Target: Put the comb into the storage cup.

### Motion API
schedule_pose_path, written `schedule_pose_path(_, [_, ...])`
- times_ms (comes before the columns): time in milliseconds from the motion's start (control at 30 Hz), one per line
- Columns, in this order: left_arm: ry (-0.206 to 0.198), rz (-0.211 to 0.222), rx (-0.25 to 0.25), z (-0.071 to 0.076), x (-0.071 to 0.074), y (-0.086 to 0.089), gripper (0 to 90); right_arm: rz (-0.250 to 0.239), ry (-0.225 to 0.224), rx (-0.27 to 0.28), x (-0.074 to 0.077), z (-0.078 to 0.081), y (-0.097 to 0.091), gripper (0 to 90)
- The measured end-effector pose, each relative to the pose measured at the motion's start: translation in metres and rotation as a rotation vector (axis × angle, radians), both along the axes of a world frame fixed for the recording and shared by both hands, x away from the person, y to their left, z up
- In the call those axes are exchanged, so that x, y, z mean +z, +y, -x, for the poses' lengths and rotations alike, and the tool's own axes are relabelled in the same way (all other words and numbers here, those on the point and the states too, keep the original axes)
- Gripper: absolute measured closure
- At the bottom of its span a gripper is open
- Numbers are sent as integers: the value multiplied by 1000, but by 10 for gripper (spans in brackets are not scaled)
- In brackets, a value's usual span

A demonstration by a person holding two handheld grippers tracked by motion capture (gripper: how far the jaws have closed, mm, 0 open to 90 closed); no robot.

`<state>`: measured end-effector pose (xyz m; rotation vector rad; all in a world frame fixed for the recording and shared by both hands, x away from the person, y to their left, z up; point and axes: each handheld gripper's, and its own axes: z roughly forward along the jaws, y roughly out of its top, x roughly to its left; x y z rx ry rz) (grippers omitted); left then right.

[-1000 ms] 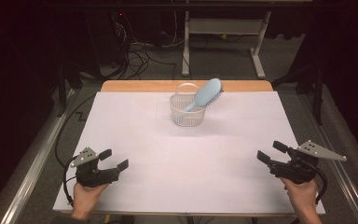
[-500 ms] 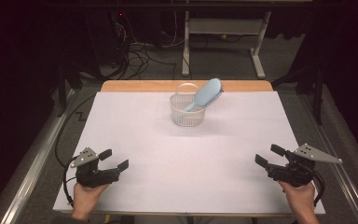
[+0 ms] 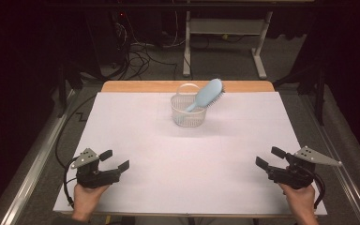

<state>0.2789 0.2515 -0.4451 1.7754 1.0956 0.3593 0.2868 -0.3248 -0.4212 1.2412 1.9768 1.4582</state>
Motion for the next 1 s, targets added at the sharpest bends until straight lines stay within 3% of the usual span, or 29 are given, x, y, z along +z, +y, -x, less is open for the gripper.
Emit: schedule_pose_path(1000, [-5,2,3,-1,0,0,147,-9,37,-48,-18,-2,-10,189])
